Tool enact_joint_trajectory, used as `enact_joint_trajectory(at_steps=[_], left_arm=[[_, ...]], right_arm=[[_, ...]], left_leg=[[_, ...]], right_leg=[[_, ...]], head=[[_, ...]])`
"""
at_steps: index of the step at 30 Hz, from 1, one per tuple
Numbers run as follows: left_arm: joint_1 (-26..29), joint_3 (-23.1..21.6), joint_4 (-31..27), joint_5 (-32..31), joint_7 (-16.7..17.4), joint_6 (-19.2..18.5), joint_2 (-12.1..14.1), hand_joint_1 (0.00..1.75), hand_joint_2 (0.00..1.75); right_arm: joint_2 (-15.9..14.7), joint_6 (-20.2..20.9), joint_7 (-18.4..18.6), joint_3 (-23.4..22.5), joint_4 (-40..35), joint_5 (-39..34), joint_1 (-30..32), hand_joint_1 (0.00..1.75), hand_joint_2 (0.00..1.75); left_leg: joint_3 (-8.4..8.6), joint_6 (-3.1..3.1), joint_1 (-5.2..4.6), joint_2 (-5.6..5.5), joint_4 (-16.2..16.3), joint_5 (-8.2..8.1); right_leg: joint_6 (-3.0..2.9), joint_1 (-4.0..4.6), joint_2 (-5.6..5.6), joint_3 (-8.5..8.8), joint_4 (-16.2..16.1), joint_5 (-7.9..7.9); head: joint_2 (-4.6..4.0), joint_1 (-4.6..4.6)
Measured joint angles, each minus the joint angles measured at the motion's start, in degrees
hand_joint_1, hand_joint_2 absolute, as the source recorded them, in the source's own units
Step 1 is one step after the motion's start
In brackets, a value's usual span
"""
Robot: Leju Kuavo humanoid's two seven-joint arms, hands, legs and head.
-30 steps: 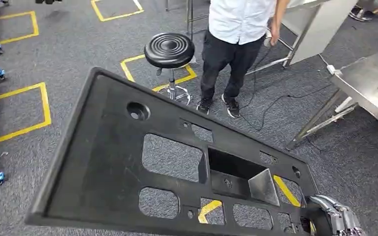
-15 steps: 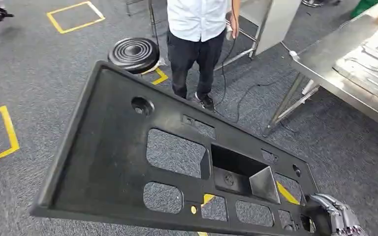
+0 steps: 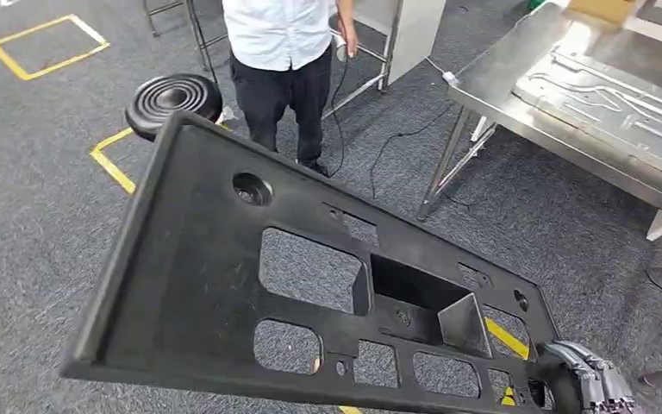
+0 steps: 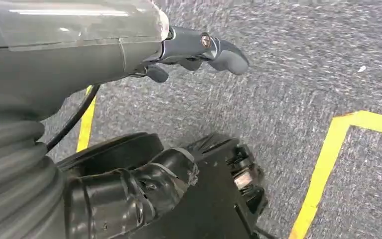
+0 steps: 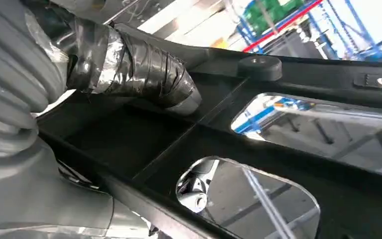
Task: Take the parts from the cabinet and place them on the table.
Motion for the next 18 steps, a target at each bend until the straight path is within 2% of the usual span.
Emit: enact_joint_trajectory(at_steps=[2, 3, 4, 5, 6, 7, 8, 9, 10, 11, 12, 13, 14, 15, 17, 18], left_arm=[[-0.2, 0.0, 0.0, 0.0, -0.1, 0.0, 0.0, 0.0, 1.75], [-0.3, 0.0, 0.0, 0.0, -0.1, 0.0, 0.0, 0.0, 1.75], [-0.3, 0.0, 0.0, 0.0, -0.1, 0.0, 0.0, 0.0, 1.75], [-0.3, 0.0, 0.0, 0.0, -0.2, 0.1, 0.0, 0.0, 1.75], [-0.4, 0.0, 0.0, 0.0, -0.2, 0.1, 0.0, 0.0, 1.75], [-0.2, 0.0, 0.0, 0.0, -0.3, 0.1, 0.0, 0.0, 1.75], [-0.2, 0.1, 0.0, 0.0, -0.3, 0.2, 0.0, 0.0, 1.75], [-0.1, 0.1, 0.0, 0.0, -0.3, 0.2, 0.0, 0.0, 1.75], [0.1, 0.1, 0.0, 0.2, -0.5, 0.2, 0.1, 0.0, 1.75], [0.1, 0.2, 0.0, 0.3, -0.7, 0.2, 0.2, 0.0, 1.75], [0.1, 0.2, 0.0, 0.4, -0.7, 0.3, 0.3, 0.0, 1.75], [0.1, 0.2, 0.0, 0.5, -0.8, 0.4, 0.4, 0.0, 1.75], [0.1, 0.3, 0.0, 0.5, -0.8, 0.4, 0.5, 0.0, 1.75], [0.1, 0.3, 0.0, 0.5, -0.8, 0.5, 0.6, 0.0, 1.75], [0.0, 0.3, 0.0, 0.5, -0.8, 0.7, 0.6, 0.0, 1.75], [0.0, 0.3, 0.0, 0.5, -0.7, 0.8, 0.7, 0.0, 1.75]], right_arm=[[0.0, 0.0, 0.0, -0.5, -0.1, 0.3, 0.1, 1.75, 1.75], [0.0, 0.0, 0.0, -0.8, -0.2, 0.3, 0.2, 1.75, 1.75], [0.0, 0.0, 0.0, -1.0, -0.4, 0.4, 0.3, 1.75, 1.75], [0.0, -0.1, 0.0, -1.1, -0.5, 0.4, 0.3, 1.75, 1.75], [0.0, -0.1, 0.0, -1.1, -0.6, 0.7, 0.2, 1.75, 1.75], [0.0, -0.1, 0.0, -1.1, -0.6, 0.8, 0.2, 1.75, 1.75], [0.0, -0.1, 0.0, -1.2, -0.7, 0.8, 0.1, 1.75, 1.75], [0.0, -0.1, 0.0, -1.2, -0.7, 0.8, 0.1, 1.75, 1.75], [0.0, -0.1, 0.0, -1.4, -0.7, 0.9, 0.1, 1.75, 1.75], [0.0, -0.1, 0.0, -1.5, -0.7, 0.9, 0.1, 1.75, 1.75], [0.0, -0.1, 0.0, -1.7, -0.9, 0.9, 0.1, 1.75, 1.75], [0.0, -0.1, 0.0, -1.8, -0.9, 0.9, 0.1, 1.75, 1.75], [0.0, -0.1, 0.0, -1.9, -1.0, 0.9, 0.1, 1.75, 1.75], [0.0, -0.1, 0.0, -1.9, -1.1, 0.8, -0.1, 1.75, 1.75], [0.0, -0.1, 0.0, -2.0, -1.2, 0.8, -0.3, 1.75, 1.75], [0.0, -0.1, 0.0, -2.1, -1.3, 0.7, -0.2, 1.75, 1.75]], left_leg=[[0.45, -0.6, 0.04, 0.94, -0.5, 0.05], [0.85, -0.99, -0.23, 1.5, -0.6, -0.09], [0.68, -1.25, 0.25, 0.19, -0.1, -0.76], [0.23, -1.47, 0.08, -2.27, 1.2, -1.68], [-1.67, -1.54, 0.33, -4.27, 5.4, -4.22], [-3.74, -1.57, 0.35, -4.89, 9.7, -6.29], [-6.0, -1.62, 0.35, -4.99, 14.2, -7.97], [-7.65, -1.67, 0.35, -4.99, 17.0, -8.4], [-8.15, -1.64, 0.35, -5.0, 17.4, -7.58], [-7.53, -1.57, 0.35, -5.06, 15.3, -5.48], [-5.84, -1.45, 0.37, -5.19, 11.0, -2.49], [-3.66, -1.34, 0.47, -6.02, 5.8, 0.51], [-2.26, -1.06, 0.69, -8.63, 2.4, 1.02], [-1.99, -1.04, 0.74, -10.19, 1.1, 0.43], [-2.02, -0.63, 0.37, -9.32, 1.5, 0.46], [-1.82, -0.13, 0.16, -8.69, 1.4, 0.54]], right_leg=[[-0.43, 0.12, 1.09, -0.31, 0.1, -0.14], [-0.8, 0.01, 1.69, -0.14, -0.4, 0.08], [-1.16, -0.83, 2.14, 0.43, -1.0, 0.44], [-1.3, -0.8, 2.68, 0.56, -1.3, 0.51], [-1.88, -0.79, 3.07, 0.53, -1.3, 0.54], [-1.92, -0.73, 3.72, 0.52, -1.3, 0.52], [-1.96, -0.63, 4.42, 0.53, -1.2, 0.49], [-2.0, -0.57, 5.16, 0.54, -1.2, 0.47], [-1.99, -0.57, 5.96, 0.55, -1.0, 0.43], [-1.95, -0.59, 6.77, 0.57, -0.8, 0.33], [-1.79, -0.64, 7.56, 0.59, -0.5, 0.18], [-1.57, -0.68, 8.29, 0.59, -0.1, -0.04], [-1.29, -0.82, 8.8, 0.42, 0.2, -0.3], [-0.9, -0.42, 9.36, -0.06, 0.9, -0.52], [-0.25, -0.84, 10.31, -0.43, 0.6, -0.27], [0.28, -1.03, 10.97, -0.55, 0.4, -0.04]], head=[[0.0, 0.0], [0.0, 0.04], [0.0, -0.02], [0.0, 0.0], [0.0, -0.13], [0.0, -0.15], [0.0, -0.13], [0.0, -0.13], [0.0, -0.13], [0.0, -0.13], [0.0, -0.13], [0.0, -0.13], [0.0, -0.09], [0.0, -0.11], [0.0, -0.09], [0.0, -0.11]])
